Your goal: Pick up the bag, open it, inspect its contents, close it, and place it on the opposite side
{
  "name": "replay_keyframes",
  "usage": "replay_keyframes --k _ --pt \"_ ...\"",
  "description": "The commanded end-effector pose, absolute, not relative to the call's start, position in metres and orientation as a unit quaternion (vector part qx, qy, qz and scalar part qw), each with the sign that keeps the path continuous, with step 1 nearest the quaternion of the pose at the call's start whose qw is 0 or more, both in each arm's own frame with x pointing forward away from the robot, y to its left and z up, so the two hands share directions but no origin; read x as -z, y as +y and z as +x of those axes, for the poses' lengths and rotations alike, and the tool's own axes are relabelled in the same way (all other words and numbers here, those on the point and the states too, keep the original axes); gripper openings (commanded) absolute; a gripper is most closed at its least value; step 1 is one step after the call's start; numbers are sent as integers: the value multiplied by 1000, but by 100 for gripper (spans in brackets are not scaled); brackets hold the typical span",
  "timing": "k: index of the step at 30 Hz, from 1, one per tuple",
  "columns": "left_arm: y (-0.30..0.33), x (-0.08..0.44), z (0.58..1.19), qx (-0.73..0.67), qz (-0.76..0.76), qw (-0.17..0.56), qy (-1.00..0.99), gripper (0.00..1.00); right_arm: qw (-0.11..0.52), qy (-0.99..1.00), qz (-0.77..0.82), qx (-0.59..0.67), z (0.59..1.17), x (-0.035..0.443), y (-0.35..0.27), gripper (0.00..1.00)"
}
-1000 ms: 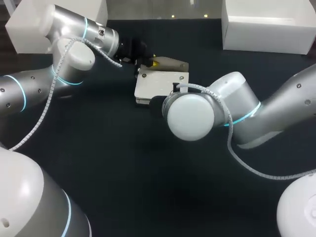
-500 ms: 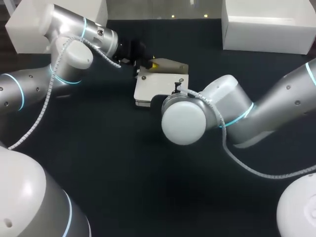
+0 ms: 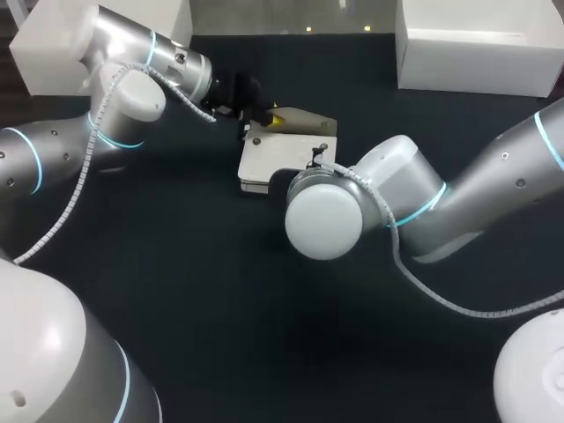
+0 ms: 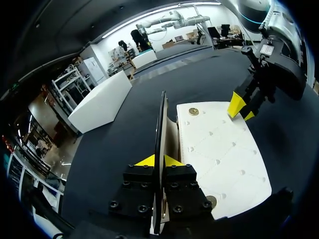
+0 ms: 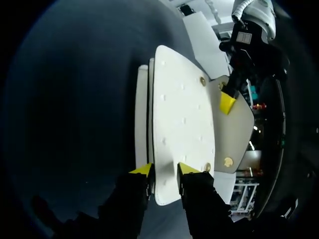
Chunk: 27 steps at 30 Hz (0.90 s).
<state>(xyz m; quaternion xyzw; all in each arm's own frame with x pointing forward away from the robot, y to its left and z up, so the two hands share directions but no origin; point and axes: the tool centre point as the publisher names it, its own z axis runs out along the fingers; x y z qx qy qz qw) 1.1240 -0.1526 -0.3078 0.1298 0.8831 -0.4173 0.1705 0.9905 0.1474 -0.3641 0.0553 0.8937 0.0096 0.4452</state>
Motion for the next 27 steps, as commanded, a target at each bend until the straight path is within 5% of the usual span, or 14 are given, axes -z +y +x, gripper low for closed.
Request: replay_keyframes --k 1,12,27 --pt "-154 311 1126 420 134 167 882 0 449 892 58 -9 993 367 148 25" --pt "-155 314 1122 420 148 167 880 0 452 890 64 -15 993 368 148 0" --pt "-152 326 1094 438 215 229 842 0 447 891 77 -26 992 369 146 0"
